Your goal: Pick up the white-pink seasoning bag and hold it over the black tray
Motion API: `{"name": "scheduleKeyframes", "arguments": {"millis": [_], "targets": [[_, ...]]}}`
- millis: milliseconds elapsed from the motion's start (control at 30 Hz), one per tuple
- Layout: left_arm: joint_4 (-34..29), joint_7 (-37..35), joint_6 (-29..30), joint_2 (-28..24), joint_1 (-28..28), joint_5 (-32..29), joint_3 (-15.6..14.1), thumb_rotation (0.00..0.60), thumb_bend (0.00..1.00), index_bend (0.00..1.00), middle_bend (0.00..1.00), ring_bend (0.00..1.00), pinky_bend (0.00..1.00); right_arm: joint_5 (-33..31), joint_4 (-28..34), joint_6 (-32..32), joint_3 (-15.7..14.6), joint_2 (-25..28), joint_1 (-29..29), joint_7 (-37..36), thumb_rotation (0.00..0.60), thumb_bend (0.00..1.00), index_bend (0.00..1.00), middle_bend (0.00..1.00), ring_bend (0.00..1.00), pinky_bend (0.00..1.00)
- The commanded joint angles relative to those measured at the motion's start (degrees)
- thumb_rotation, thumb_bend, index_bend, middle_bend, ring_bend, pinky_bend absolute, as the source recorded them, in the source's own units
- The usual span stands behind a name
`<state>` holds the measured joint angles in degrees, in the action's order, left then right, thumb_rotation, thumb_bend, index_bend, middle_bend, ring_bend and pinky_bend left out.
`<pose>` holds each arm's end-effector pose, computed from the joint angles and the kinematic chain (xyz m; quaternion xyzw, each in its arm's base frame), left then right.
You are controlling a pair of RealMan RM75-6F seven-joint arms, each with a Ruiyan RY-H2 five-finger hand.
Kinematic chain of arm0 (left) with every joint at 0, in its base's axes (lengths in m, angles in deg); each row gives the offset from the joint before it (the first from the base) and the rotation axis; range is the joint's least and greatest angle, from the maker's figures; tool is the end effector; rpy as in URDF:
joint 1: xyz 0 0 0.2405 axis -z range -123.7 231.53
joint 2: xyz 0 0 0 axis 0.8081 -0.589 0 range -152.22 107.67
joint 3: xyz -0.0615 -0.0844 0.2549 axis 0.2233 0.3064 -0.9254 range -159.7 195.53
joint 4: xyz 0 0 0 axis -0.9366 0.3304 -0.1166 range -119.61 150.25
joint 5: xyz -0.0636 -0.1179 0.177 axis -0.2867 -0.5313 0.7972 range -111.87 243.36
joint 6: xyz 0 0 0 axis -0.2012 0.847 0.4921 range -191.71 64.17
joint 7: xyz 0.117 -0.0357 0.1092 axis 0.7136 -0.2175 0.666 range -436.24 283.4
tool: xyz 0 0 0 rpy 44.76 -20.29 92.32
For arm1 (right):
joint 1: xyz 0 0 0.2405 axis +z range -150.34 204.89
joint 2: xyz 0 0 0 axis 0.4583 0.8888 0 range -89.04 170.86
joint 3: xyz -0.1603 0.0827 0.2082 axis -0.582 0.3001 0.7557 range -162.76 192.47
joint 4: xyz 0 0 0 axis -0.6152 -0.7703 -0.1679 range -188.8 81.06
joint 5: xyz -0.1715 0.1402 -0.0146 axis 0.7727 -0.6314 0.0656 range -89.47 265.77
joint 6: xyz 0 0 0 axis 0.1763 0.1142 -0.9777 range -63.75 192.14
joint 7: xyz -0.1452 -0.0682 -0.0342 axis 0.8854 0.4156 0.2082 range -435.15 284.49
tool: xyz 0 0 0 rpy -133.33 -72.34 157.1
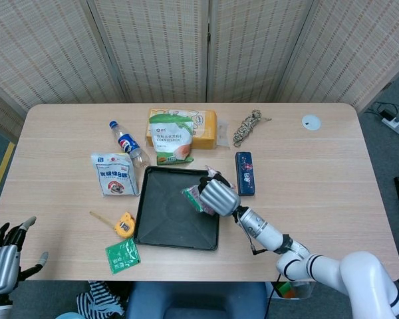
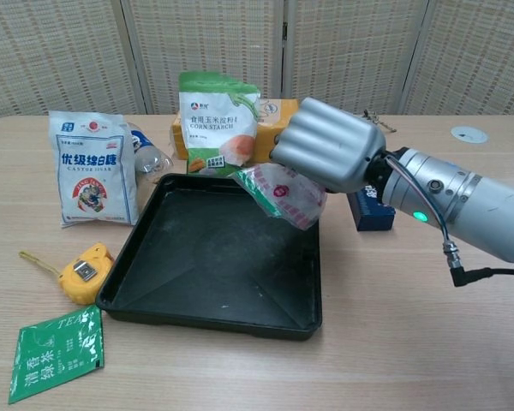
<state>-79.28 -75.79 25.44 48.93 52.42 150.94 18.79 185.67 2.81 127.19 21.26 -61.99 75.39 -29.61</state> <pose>-0.3326 0.1581 0.1176 -0.5304 -0.4559 -0.4060 0.5882 -0.1105 -0.3819 -0.0882 0.8117 0.1576 0.3039 0.4732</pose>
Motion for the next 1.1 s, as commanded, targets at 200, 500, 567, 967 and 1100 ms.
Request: {"name": "scheduleKeyframes", "arguments": {"millis": [200, 500, 567, 967, 1100], "targets": [[0.24, -0.15, -0.05, 0.11, -0.06, -0.05, -0.01, 0.600, 0.35, 0.14, 0.22, 0.20, 0.07, 0.64, 0.45, -1.97, -0.84, 0.01, 1.47, 5.78, 0.600, 0.36, 0.62, 0.53, 1.00, 0.89], [0.84, -0.59, -0.34, 0.32, -0.09, -0.20, -0.08, 0.600, 0.35, 0.14, 0.22, 0.20, 0.07, -0.76, 0.40, -3.53, -0.65, -0.41, 1.66, 11.29, 0.600, 0.37, 0.63, 0.53, 1.00, 0.89], [0.97, -0.68, -0.35, 0.36, -0.09, -0.18, -0.07, 0.600, 0.35, 0.14, 0.22, 0.20, 0.07, -1.00, 0.47, -3.67, -0.46, -0.53, 1.77, 12.57, 0.600, 0.37, 0.63, 0.54, 1.00, 0.89], [1.16, -0.70, -0.60, 0.57, 0.07, -0.04, -0.06, 0.600, 0.35, 0.14, 0.22, 0.19, 0.07, -1.71, 1.80, -4.98, -0.56, -1.14, 2.50, 18.74, 0.600, 0.37, 0.65, 0.55, 1.00, 0.89], [1.33, -0.89, -0.64, 0.47, -0.04, -0.27, -0.07, 0.600, 0.35, 0.14, 0.22, 0.20, 0.07, -2.84, 1.40, -5.08, -0.20, -1.11, 2.08, 20.36, 0.600, 0.37, 0.65, 0.55, 1.00, 0.89]]}}
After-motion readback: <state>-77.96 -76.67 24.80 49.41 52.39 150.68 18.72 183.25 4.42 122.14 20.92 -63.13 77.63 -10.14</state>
